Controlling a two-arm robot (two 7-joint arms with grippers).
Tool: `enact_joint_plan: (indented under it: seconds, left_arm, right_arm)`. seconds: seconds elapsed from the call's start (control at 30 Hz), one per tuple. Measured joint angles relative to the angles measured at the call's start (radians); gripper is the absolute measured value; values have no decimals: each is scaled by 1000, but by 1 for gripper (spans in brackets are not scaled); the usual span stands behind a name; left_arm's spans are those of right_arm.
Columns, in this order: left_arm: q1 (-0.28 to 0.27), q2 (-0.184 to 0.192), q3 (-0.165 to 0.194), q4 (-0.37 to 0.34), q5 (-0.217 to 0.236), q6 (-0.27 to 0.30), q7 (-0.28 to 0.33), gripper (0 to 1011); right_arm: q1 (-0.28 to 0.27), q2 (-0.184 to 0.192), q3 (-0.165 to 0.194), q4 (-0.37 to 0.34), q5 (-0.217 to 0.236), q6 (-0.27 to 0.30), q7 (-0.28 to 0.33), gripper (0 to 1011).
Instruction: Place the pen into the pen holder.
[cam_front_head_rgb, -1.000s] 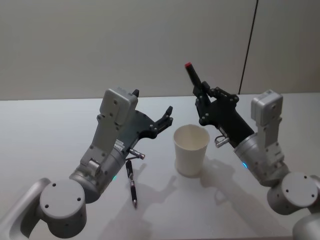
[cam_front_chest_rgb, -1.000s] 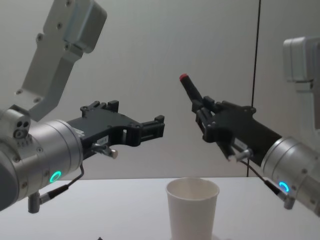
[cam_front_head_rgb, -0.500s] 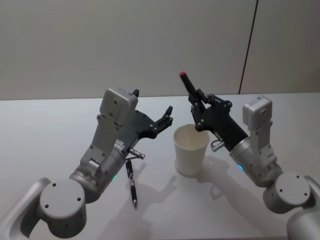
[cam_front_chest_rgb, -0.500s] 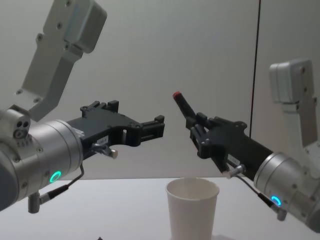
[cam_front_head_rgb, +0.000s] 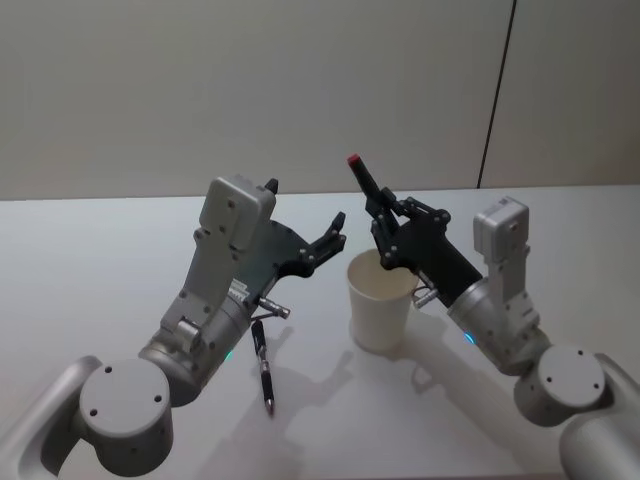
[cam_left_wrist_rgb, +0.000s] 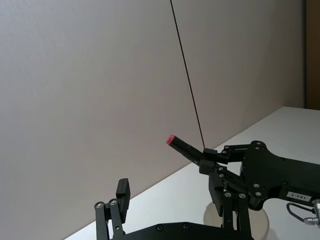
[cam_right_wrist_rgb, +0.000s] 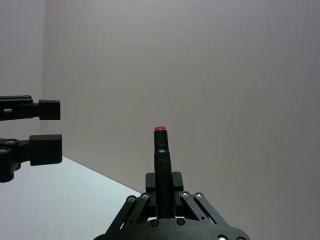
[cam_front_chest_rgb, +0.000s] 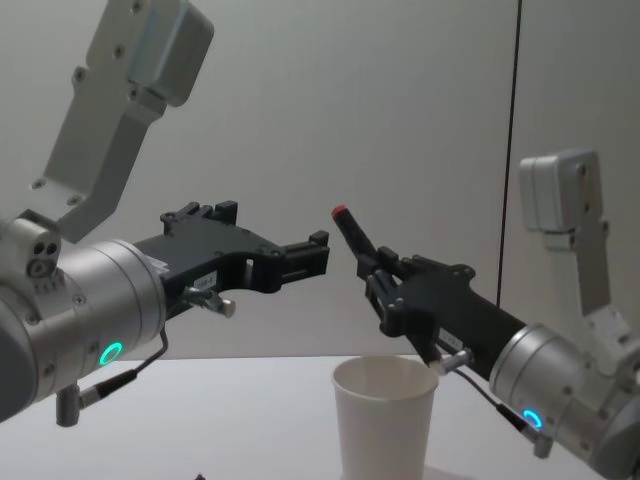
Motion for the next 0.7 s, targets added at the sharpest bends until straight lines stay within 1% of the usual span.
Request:
enact_joint_plan:
  seconds: [0.17, 0.33, 0.53, 0.7]
  left_arm:
    - [0, 0, 0, 0, 0, 0, 0, 1003]
    - [0, 0, 0, 0, 0, 0, 0, 1003]
    - [0, 0, 0, 0, 0, 0, 0, 1003]
    - [0, 0, 0, 0, 0, 0, 0, 1003]
  right_arm:
    - [27, -9, -4, 57, 15, -24, 14, 169]
    - [46, -15, -7, 95, 22, -39, 19, 169]
    - [66, -22, -9, 134, 25, -57, 20, 169]
    - [91, -30, -11, 185, 25, -77, 19, 169]
